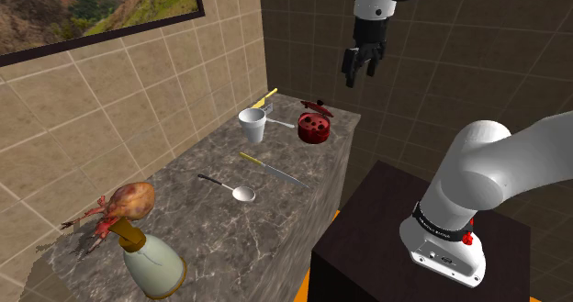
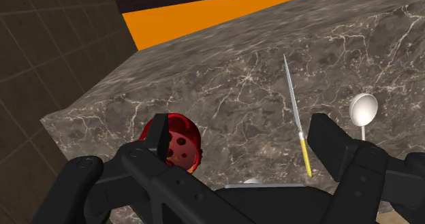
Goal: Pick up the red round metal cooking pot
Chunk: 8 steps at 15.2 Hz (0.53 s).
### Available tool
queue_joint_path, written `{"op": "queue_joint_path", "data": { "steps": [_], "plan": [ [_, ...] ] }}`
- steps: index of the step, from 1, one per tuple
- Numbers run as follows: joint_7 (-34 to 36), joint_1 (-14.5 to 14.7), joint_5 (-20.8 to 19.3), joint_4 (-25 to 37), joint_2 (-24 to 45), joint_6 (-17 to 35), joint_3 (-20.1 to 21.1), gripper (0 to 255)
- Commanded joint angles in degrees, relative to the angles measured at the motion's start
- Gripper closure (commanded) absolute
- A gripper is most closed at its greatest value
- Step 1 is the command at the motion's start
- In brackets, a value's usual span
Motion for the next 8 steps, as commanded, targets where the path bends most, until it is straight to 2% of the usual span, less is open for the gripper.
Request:
{"op": "queue_joint_path", "data": {
  "steps": [1, 8],
  "plan": [
    [0.0, 0.0, 0.0, 0.0, 0.0, 0.0, 0.0, 0],
    [-15.7, 1.3, 4.0, 5.1, 12.5, 6.6, -14.5, 0]
  ]
}}
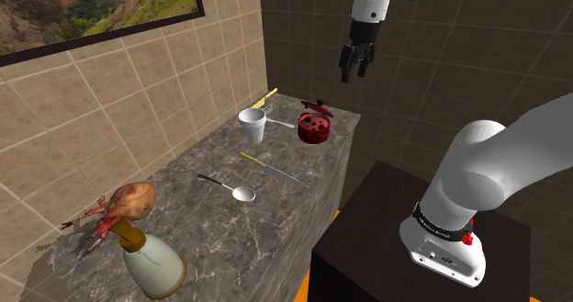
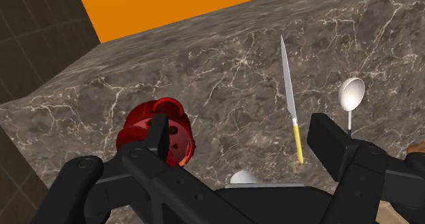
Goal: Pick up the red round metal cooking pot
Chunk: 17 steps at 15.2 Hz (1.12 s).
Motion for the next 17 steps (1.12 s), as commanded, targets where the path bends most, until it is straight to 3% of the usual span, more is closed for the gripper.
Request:
{"op": "queue_joint_path", "data": {
  "steps": [1, 6, 10, 13, 17],
  "plan": [
    [-5.0, 0.7, 2.0, 1.9, 4.0, 1.4, -4.1, 0],
    [-18.5, 3.4, 10.5, 9.4, 17.3, 2.4, -14.0, 0],
    [-30.8, 4.2, 21.0, 17.8, 30.8, -0.5, -20.5, 0],
    [-39.5, 1.9, 29.9, 25.5, 42.3, -5.2, -22.5, 0],
    [-47.4, -4.9, 40.0, 37.6, 57.1, -13.2, -20.8, 0]
  ]
}}
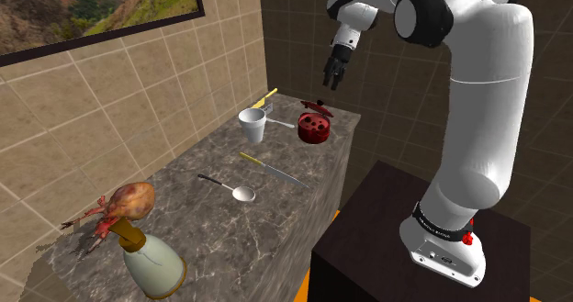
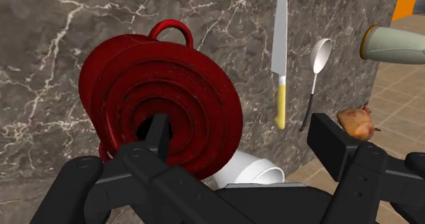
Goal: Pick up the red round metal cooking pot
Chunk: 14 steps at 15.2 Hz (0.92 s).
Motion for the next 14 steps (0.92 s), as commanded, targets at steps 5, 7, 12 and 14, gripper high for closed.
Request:
{"op": "queue_joint_path", "data": {
  "steps": [5, 7, 12, 14],
  "plan": [
    [-5.4, -10.8, 10.7, 18.9, 18.7, -10.6, 5.3, 0],
    [-6.0, -10.7, 10.8, 18.3, 19.3, -9.6, 5.5, 0],
    [-7.8, -10.6, 11.4, 16.8, 21.0, -7.1, 5.9, 0],
    [-7.8, -10.6, 11.4, 16.8, 21.0, -7.1, 5.9, 0]
  ]
}}
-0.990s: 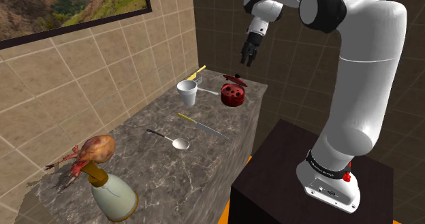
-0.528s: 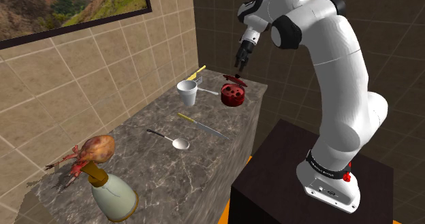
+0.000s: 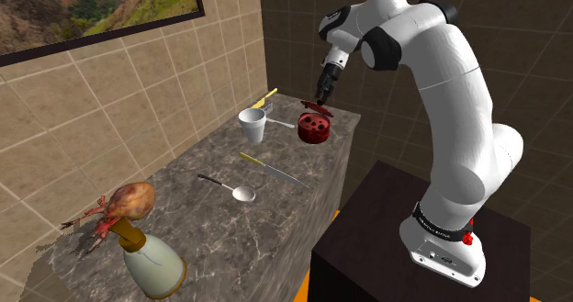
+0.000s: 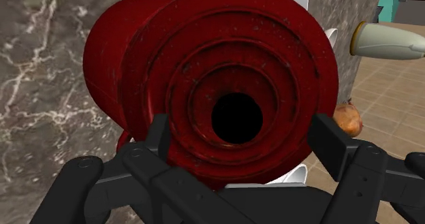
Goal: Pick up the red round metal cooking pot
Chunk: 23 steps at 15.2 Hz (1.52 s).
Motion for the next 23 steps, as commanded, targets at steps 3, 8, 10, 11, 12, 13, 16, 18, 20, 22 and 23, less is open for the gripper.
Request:
{"op": "queue_joint_path", "data": {
  "steps": [3, 8, 10, 11, 12, 13, 16, 18, 20, 22, 23],
  "plan": [
    [-0.1, 0.0, 0.0, -0.1, 0.1, 0.2, 0.0, 255],
    [-0.1, 0.0, 0.0, 0.0, 0.1, 0.1, 0.0, 255],
    [-0.1, 0.0, 0.1, 0.0, 0.1, 0.1, 0.0, 255],
    [0.2, 0.0, -0.1, 0.2, -0.2, -0.3, -0.1, 255],
    [0.5, 0.0, -0.2, 0.4, -0.6, -0.7, -0.1, 255],
    [0.8, 0.0, -0.3, 0.7, -0.9, -1.2, -0.2, 255],
    [1.8, -0.1, -0.6, 1.6, -1.8, -2.5, -0.4, 255],
    [2.4, -0.2, -0.8, 2.2, -2.3, -3.5, -0.5, 255],
    [3.1, -0.3, -0.9, 3.0, -2.9, -4.4, -0.6, 255],
    [3.7, -0.4, -1.0, 3.7, -3.3, -5.4, -0.7, 255],
    [4.1, -0.5, -1.1, 4.2, -3.6, -5.9, -0.7, 255]
  ]
}}
